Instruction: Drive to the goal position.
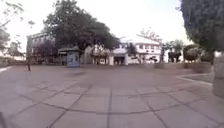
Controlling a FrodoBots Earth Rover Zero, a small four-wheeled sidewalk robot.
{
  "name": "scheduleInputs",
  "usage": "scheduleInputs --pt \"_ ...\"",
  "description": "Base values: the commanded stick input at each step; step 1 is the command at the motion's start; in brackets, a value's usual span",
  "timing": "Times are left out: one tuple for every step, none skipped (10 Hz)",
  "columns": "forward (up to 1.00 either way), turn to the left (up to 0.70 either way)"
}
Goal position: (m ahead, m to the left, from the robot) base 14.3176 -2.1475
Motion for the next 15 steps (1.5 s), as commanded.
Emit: scheduleInputs --pt "0.85 0.00" --pt "0.85 0.00" --pt "0.85 0.00" --pt "0.85 0.00" --pt "0.85 0.00" --pt "0.85 0.00" --pt "0.85 0.00" --pt "0.85 0.00" --pt "0.85 0.00" --pt "0.85 0.00" --pt "0.85 0.00" --pt "0.85 0.00" --pt "0.85 0.00" --pt "0.85 0.00" --pt "0.85 0.00"
